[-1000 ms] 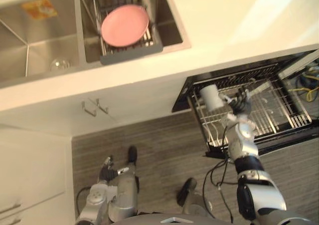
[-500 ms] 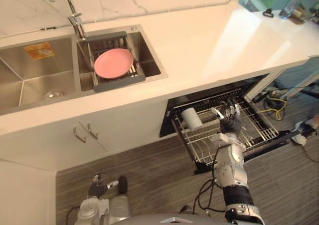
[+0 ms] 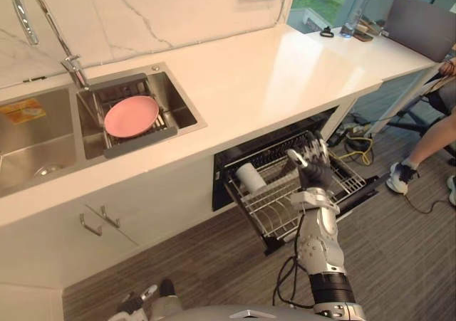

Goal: Walk over to the sink, pick up the cup, carry it to the dishwasher, place the cup inside the dishwasher, then close the dishwasher door

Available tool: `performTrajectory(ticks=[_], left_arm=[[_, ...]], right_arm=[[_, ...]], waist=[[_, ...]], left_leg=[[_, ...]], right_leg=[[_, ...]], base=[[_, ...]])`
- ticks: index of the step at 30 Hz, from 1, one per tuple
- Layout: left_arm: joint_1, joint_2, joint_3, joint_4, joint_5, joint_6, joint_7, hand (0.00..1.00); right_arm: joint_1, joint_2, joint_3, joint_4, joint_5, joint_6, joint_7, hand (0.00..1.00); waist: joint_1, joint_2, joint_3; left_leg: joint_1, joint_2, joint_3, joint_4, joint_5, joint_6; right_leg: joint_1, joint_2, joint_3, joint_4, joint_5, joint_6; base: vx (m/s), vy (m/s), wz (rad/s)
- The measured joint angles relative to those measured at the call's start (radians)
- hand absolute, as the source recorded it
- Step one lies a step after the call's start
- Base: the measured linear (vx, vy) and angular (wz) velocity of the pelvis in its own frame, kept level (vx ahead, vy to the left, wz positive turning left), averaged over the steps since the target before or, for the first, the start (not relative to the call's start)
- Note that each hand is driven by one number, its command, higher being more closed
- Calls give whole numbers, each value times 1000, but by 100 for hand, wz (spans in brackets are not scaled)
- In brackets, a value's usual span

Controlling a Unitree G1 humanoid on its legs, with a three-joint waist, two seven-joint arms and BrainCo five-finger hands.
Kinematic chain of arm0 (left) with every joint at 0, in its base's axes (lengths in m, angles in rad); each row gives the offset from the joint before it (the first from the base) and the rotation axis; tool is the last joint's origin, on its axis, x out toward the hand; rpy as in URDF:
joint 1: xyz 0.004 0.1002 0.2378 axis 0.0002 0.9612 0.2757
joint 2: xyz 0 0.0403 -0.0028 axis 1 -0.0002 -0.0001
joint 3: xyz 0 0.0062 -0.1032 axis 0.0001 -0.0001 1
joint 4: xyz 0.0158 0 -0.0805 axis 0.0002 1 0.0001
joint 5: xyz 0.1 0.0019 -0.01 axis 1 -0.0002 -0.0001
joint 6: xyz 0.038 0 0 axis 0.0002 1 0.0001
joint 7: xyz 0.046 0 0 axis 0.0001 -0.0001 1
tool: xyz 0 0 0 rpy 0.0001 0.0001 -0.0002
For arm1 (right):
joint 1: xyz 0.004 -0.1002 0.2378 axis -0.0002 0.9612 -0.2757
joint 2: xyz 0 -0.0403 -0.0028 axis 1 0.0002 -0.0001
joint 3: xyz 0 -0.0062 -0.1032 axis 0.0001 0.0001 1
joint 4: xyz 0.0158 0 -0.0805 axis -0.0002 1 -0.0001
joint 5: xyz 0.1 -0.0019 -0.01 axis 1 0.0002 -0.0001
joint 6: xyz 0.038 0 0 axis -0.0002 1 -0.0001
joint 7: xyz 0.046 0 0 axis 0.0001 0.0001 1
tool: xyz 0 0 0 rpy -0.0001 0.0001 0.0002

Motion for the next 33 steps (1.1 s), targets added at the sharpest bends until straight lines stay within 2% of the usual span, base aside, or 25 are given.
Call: performTrajectory(ticks=[2, 4, 7, 9, 11, 17, 18, 20, 21, 22, 23, 24, 25, 26, 27, 28, 29, 30, 31, 32, 33], left_arm=[[4, -3, 0, 1, -1, -5, -13, 0], [4, -5, 0, 3, 0, -6, -12, 0], [13, -16, 10, 13, 0, -13, -7, 0], [18, -22, 17, 17, 3, -18, 0, 0], [34, -27, 21, 32, 24, -21, 17, 0], [61, -25, 20, 31, 26, -24, 27, 0], [61, -18, 18, 30, 36, -24, 26, 0], [60, -12, 12, 30, 67, -24, 11, 0], [59, -4, 1, 30, 85, -24, 0, 0], [58, 13, -28, 31, 114, -25, -12, 0], [55, 21, -37, 36, 145, -25, -17, 0], [54, 30, -44, 37, 158, -24, -18, 0], [51, 48, -63, 36, 162, -21, -26, 0], [31, 74, -62, 37, 161, -7, -30, 0], [26, 82, -62, 37, 159, 0, -31, 0], [20, 93, -55, 38, 150, 12, -31, 0], [11, 100, -55, 38, 146, 23, -32, 0], [10, 99, -55, 39, 144, 29, -38, 0], [2, 92, -56, 37, 145, 30, -53, 0], [-2, 83, -50, 35, 160, 28, -68, 0], [7, 78, -41, 28, 165, 26, -76, 0]], right_arm=[[-7, -20, 30, -17, 2, 15, 36, 0], [-10, -37, 40, -17, 1, 36, 41, 0], [-11, -48, 41, -19, 3, 64, 37, 0], [-11, -74, 41, -24, 3, 64, 37, 0], [-15, -72, 52, -25, 1, 64, 34, 0], [-16, -66, 74, -23, -1, 55, -37, 0], [-16, -66, 63, -23, -11, 46, -51, 0], [-14, -62, 25, -22, -32, 35, -78, 0], [-9, -58, -3, -22, -37, 32, -88, 0], [1, -57, -46, -22, -37, 20, -107, 0], [9, -59, -89, -20, -37, 13, -123, 0], [19, -60, -108, -20, -37, 10, -125, 0], [38, -56, -129, -22, -37, 5, -124, 0], [41, -45, -129, -22, -37, 4, -119, 0], [41, -39, -128, -24, -37, 4, -116, 0], [42, -23, -128, -26, -37, 4, -113, 0], [47, -19, -128, -39, -37, 4, -112, 0], [63, -19, -129, -66, -37, 4, -113, 0], [84, -19, -128, -100, -36, 5, -114, 0], [111, -17, -128, -135, -36, 5, -114, 0], [129, -11, -125, -142, -36, 5, -113, 0]], waist=[[1, 4, -5], [2, 7, -8], [-17, 11, -10], [-13, 16, -16], [5, 13, -17], [12, 0, -10], [12, -7, -7], [10, -9, -6], [10, -15, -6], [11, -24, -6], [-1, -26, -5], [-9, -29, -6], [-18, -31, -9], [-30, -47, 9], [-34, -64, 14], [-34, -92, 13], [-36, -101, 15], [-42, -99, 14], [-52, -96, 15], [-59, -98, 13], [-55, -102, 5]], left_leg=[[-22, 4, -23, 0, 11, 1], [-36, 3, -21, 0, 19, 9], [-45, 11, 113, -6, 17, 41], [-48, 6, 164, -6, 43, 59], [-48, -17, 157, -6, 49, 65], [-43, -87, 145, -7, 37, 81], [-44, -106, 145, -7, 34, 88], [-45, -140, 134, -7, 25, 105], [-43, -163, 119, -7, 16, 116], [-36, -191, 98, -6, -7, 130], [-32, -208, 66, -6, -12, 145], [-30, -212, 47, -5, -17, 152], [-30, -210, 9, 0, -26, 163], [-32, -201, -38, 0, -32, 174], [-31, -200, -54, 0, -34, 178], [-26, -202, -73, 0, -37, 184], [-16, -206, -88, -2, -42, 190], [-9, -212, -107, -6, -46, 194], [-8, -225, -123, -6, -49, 197], [5, -252, -135, -6, -55, 206], [21, -285, -131, -6, -67, 218]], right_leg=[[3, 7, -36, 4, -5, -4], [7, 7, -64, 7, -8, -3], [59, -14, -166, 7, -17, 12], [73, -31, -209, 12, -20, 16], [81, -52, -224, 17, -20, 18], [83, -127, -243, 62, -40, 17], [67, -156, -244, 96, -58, 5], [48, -201, -248, 165, -98, -63], [47, -227, -257, 198, -118, -136], [48, -255, -264, 261, -135, -278], [9, -285, -205, 380, -81, -399], [-26, -291, -141, 443, -23, -391], [-89, -284, -7, 552, 58, -302], [-151, -233, 79, 660, -34, -174], [-178, -201, 102, 693, -84, -150], [-224, -129, 142, 710, -164, -133], [-242, -71, 163, 691, -207, -123], [-255, -13, 186, 650, -235, -103], [-261, 28, 209, 598, -247, -89], [-262, 43, 214, 530, -230, -105], [-259, 44, 217, 444, -181, -113]], base=[[8, -43, 37], [-6, -9, 49], [6, 23, 81], [29, 90, 78], [-4, 107, 38], [-18, 105, 13], [-11, 157, 14], [9, 175, 25], [74, 188, 43], [96, 268, 71], [72, 312, 80], [27, 443, 95], [-15, 387, 96], [-30, 276, 86], [-92, 61, 68], [-120, -18, 48], [-163, -36, 56], [-175, -14, 65], [-196, 27, 84], [-175, 61, 73], [-118, 47, 45]])
